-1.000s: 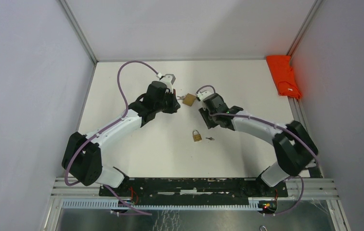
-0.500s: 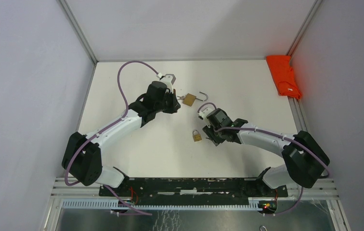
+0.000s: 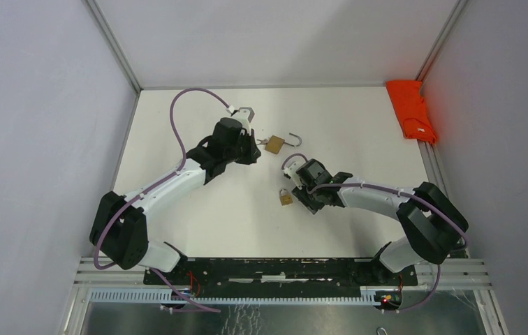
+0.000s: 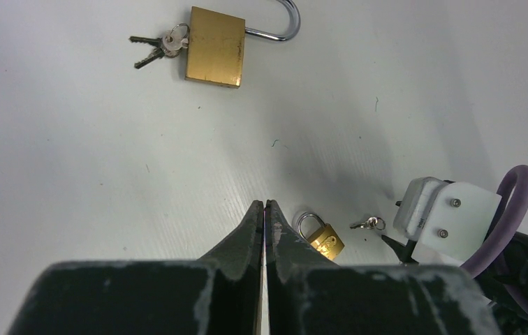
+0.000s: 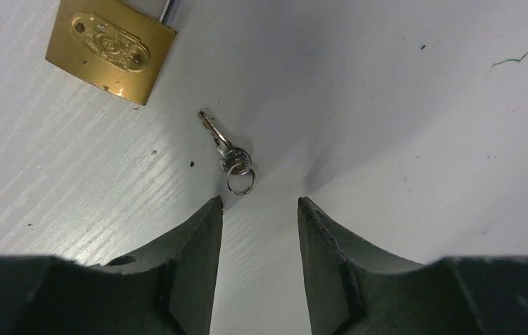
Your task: Unlock with the key
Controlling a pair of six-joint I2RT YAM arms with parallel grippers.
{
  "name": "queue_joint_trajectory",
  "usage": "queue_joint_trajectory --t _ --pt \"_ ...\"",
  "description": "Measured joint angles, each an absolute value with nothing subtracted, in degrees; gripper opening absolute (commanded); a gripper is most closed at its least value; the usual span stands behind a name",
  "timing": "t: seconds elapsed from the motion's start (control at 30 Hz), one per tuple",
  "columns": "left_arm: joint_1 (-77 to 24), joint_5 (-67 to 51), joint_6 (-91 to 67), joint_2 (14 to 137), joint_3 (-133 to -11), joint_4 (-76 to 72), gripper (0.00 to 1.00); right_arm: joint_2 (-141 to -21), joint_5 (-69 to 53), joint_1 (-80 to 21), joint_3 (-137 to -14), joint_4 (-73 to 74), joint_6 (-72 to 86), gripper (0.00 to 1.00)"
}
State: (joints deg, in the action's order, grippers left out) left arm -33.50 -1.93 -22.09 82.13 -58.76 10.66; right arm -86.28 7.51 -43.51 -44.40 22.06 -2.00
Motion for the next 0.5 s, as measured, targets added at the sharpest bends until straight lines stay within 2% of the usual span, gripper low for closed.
queue_joint_trajectory --t 0.23,0.5 --pt "-33.50 -1.74 -22.06 82.13 -58.76 10.68 0.07 -88.44 6.46 -43.51 -46.02 20.38 -3.11 0.42" --pt "-33.50 -1.52 -22.04 82.13 -58.76 10.85 0.07 -89.73 4.71 -43.51 -46.83 19.38 -4.03 0.26"
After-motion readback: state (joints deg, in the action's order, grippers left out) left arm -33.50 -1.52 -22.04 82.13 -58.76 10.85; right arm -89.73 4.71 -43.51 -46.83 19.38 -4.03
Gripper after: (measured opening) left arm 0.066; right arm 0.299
